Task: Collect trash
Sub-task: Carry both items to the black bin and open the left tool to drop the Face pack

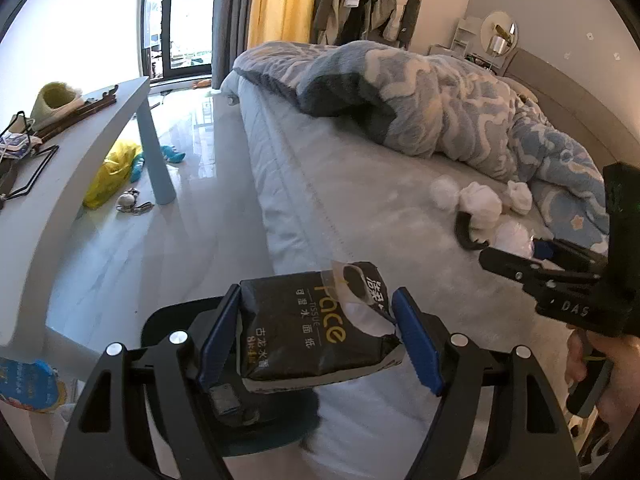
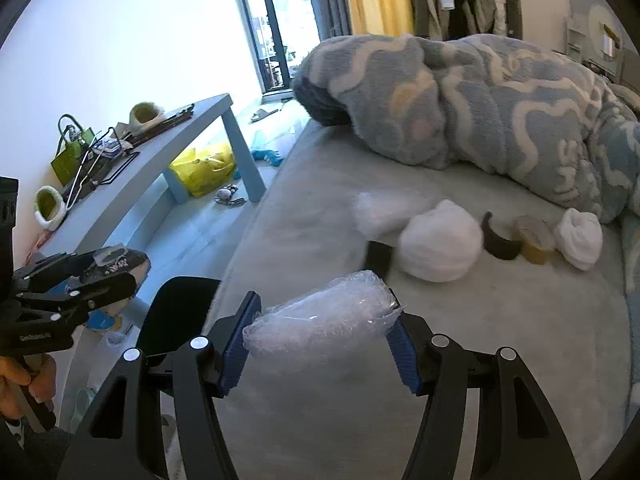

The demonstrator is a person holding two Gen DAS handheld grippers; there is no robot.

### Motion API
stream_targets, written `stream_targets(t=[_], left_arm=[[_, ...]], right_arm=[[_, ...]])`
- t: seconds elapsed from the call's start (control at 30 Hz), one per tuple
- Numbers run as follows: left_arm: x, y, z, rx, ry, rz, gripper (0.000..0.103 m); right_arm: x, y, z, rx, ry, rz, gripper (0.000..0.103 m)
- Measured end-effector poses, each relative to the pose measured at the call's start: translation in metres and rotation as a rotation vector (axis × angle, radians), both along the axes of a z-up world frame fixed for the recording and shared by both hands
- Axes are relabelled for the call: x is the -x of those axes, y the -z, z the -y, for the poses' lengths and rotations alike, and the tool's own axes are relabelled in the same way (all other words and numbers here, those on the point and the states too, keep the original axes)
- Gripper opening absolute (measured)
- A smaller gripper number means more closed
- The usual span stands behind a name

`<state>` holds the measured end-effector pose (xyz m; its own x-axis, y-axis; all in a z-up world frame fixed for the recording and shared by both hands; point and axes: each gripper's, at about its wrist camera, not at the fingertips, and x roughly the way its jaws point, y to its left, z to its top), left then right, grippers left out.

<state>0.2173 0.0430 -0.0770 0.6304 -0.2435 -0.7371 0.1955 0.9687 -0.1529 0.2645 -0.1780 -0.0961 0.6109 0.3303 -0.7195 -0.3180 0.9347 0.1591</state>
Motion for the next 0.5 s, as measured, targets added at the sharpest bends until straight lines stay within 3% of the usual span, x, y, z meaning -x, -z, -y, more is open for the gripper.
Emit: stream_targets(t=[0.5], left_arm=[[0.004, 0.029, -0.063, -0.034, -0.057, -0.063, 0.077]], right_arm=[[0.005, -0.01, -0.067, -0.031, -0.09, 0.016, 0.062]])
